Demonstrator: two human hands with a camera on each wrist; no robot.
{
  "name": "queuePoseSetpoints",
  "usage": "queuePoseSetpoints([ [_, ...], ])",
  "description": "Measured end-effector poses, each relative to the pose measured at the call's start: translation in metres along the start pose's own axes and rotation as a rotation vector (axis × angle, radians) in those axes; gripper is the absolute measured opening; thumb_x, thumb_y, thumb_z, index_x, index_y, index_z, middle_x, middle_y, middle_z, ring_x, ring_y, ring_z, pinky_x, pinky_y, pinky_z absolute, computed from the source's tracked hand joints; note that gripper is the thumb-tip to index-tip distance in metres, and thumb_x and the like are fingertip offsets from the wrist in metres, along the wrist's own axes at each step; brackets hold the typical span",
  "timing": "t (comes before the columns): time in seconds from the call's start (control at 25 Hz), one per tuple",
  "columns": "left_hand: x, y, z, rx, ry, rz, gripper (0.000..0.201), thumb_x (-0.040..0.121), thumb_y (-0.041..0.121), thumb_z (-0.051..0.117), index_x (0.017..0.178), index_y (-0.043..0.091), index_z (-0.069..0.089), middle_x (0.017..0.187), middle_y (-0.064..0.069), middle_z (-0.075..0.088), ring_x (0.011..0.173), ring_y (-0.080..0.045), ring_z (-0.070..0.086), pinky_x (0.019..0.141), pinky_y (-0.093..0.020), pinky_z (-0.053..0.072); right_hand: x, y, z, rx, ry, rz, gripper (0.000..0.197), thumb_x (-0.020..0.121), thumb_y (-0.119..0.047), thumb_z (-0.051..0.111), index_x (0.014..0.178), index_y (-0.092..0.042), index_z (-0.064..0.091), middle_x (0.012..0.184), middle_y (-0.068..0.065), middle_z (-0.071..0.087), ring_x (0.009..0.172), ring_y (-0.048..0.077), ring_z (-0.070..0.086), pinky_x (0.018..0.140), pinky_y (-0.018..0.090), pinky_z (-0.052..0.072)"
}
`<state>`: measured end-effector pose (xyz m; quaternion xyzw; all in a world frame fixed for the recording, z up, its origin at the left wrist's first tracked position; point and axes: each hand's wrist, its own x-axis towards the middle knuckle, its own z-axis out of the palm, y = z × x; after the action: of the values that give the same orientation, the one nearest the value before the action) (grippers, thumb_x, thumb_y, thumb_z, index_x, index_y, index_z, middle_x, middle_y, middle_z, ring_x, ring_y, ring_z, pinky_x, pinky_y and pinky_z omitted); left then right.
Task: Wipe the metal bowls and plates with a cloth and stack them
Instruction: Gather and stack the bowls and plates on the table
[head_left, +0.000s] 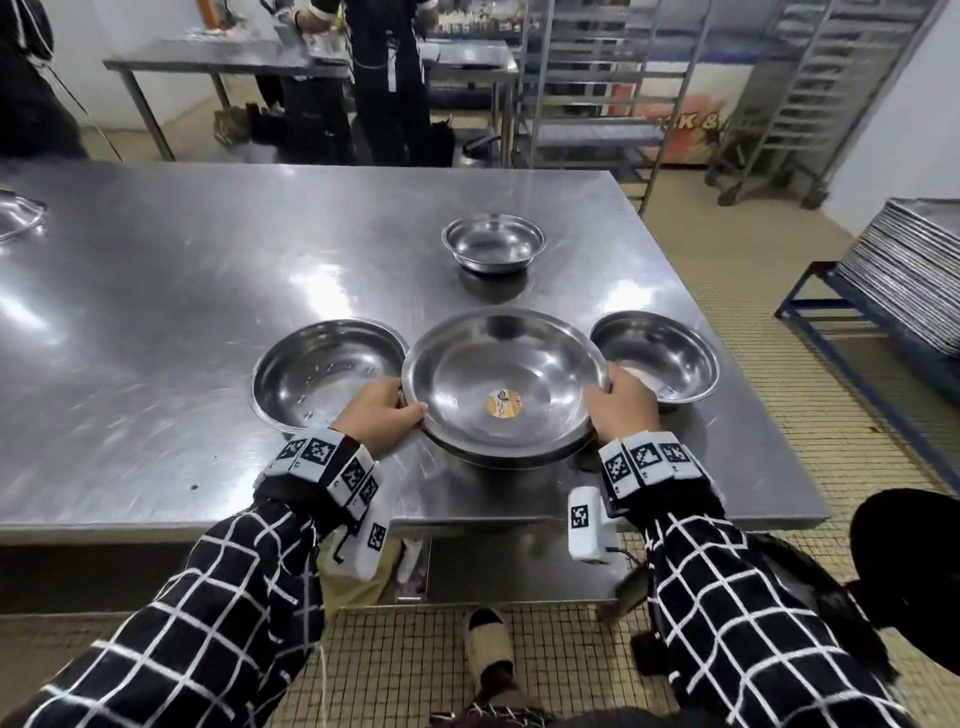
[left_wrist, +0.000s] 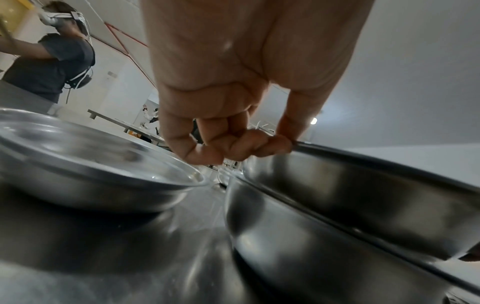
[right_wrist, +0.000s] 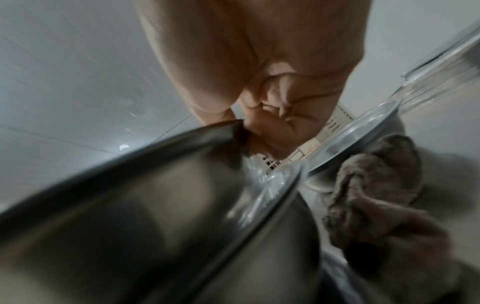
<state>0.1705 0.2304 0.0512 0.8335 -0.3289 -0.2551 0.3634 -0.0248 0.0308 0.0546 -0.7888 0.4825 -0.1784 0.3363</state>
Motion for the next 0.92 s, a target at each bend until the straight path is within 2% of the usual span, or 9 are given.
queuePoseSetpoints([
  [0.12, 0.003, -0.012, 0.007, -0.049, -0.066, -0.025, 0.032, 0.08, 0.038, 0.065, 0.102, 0.015, 0.061, 0.093, -0.011, 0.069, 0.09, -0.033, 0.066, 0.086, -0.052, 0.053, -0.006, 0.013, 0.007, -0.185, 0.069, -0.019, 0.03, 0.092, -0.03, 0.045, 0.108, -0.007, 0.055, 0.093, 0.016, 0.064, 0.086, 0.034, 0.059, 0.069, 0.034, 0.044],
  [0.2, 0.005, -0.015, 0.012, 0.068, -0.034, 0.007, 0.026, 0.085, 0.034, 0.064, 0.102, 0.015, 0.06, 0.092, -0.008, 0.069, 0.089, -0.026, 0.066, 0.085, -0.048, 0.054, -0.007, 0.018, 0.011, -0.273, 0.063, -0.022, 0.033, 0.091, -0.028, 0.045, 0.115, -0.005, 0.052, 0.099, 0.018, 0.065, 0.092, 0.035, 0.06, 0.069, 0.034, 0.041],
  [0.32, 0.002, -0.005, 0.017, 0.217, 0.054, 0.01, 0.021, 0.089, 0.03, 0.062, 0.101, 0.012, 0.059, 0.089, -0.004, 0.066, 0.085, -0.021, 0.062, 0.079, -0.036, 0.052, -0.007, 0.021, 0.013, -0.354, 0.03, 0.004, 0.031, 0.09, -0.027, 0.045, 0.112, -0.005, 0.05, 0.105, 0.017, 0.064, 0.094, 0.034, 0.059, 0.067, 0.034, 0.039],
  [0.44, 0.001, 0.0, 0.018, 0.253, 0.063, 0.04, 0.022, 0.089, 0.027, 0.063, 0.107, 0.015, 0.059, 0.087, 0.001, 0.063, 0.087, -0.019, 0.062, 0.079, -0.033, 0.051, -0.005, 0.021, 0.009, -0.368, 0.004, 0.008, 0.032, 0.09, -0.03, 0.045, 0.116, -0.011, 0.048, 0.108, 0.013, 0.063, 0.095, 0.032, 0.059, 0.073, 0.036, 0.045],
  [0.56, 0.002, -0.001, 0.011, 0.224, 0.077, 0.034, 0.037, 0.089, 0.027, 0.062, 0.124, 0.015, 0.055, 0.088, 0.002, 0.062, 0.085, -0.017, 0.06, 0.074, -0.028, 0.049, 0.001, 0.009, -0.001, -0.288, 0.022, -0.128, 0.034, 0.093, -0.026, 0.046, 0.125, -0.013, 0.049, 0.114, 0.012, 0.061, 0.098, 0.03, 0.059, 0.079, 0.038, 0.048],
  [0.64, 0.004, -0.007, -0.005, 0.165, 0.14, -0.017, 0.046, 0.09, 0.027, 0.061, 0.133, 0.016, 0.05, 0.088, -0.001, 0.063, 0.085, -0.018, 0.059, 0.071, -0.026, 0.046, 0.014, -0.017, -0.008, -0.171, -0.039, -0.225, 0.034, 0.095, -0.021, 0.045, 0.128, -0.013, 0.05, 0.104, 0.009, 0.063, 0.092, 0.025, 0.059, 0.075, 0.032, 0.046],
  [0.72, 0.01, -0.022, -0.028, 0.093, 0.216, -0.103, 0.048, 0.089, 0.028, 0.061, 0.134, 0.016, 0.049, 0.084, -0.003, 0.065, 0.085, -0.02, 0.061, 0.081, -0.032, 0.049, 0.03, -0.053, -0.004, -0.093, -0.14, -0.343, 0.035, 0.094, -0.017, 0.046, 0.128, -0.015, 0.052, 0.09, 0.005, 0.061, 0.083, 0.02, 0.056, 0.074, 0.028, 0.042],
  [0.8, 0.015, -0.038, -0.055, 0.023, 0.298, -0.177, 0.048, 0.089, 0.026, 0.061, 0.134, 0.012, 0.05, 0.083, -0.004, 0.067, 0.082, -0.022, 0.061, 0.085, -0.034, 0.049, 0.048, -0.091, 0.012, -0.06, -0.197, -0.514, 0.036, 0.093, -0.015, 0.048, 0.128, -0.015, 0.053, 0.084, 0.004, 0.059, 0.081, 0.017, 0.053, 0.079, 0.028, 0.042],
  [0.92, 0.013, -0.055, -0.088, 0.066, 0.395, -0.302, 0.052, 0.085, 0.03, 0.062, 0.132, 0.01, 0.052, 0.111, -0.013, 0.067, 0.1, -0.028, 0.062, 0.088, -0.033, 0.044, 0.076, -0.137, 0.048, -0.106, -0.316, -0.68, 0.037, 0.092, -0.012, 0.05, 0.128, -0.013, 0.053, 0.086, 0.002, 0.057, 0.083, 0.017, 0.052, 0.087, 0.032, 0.043],
])
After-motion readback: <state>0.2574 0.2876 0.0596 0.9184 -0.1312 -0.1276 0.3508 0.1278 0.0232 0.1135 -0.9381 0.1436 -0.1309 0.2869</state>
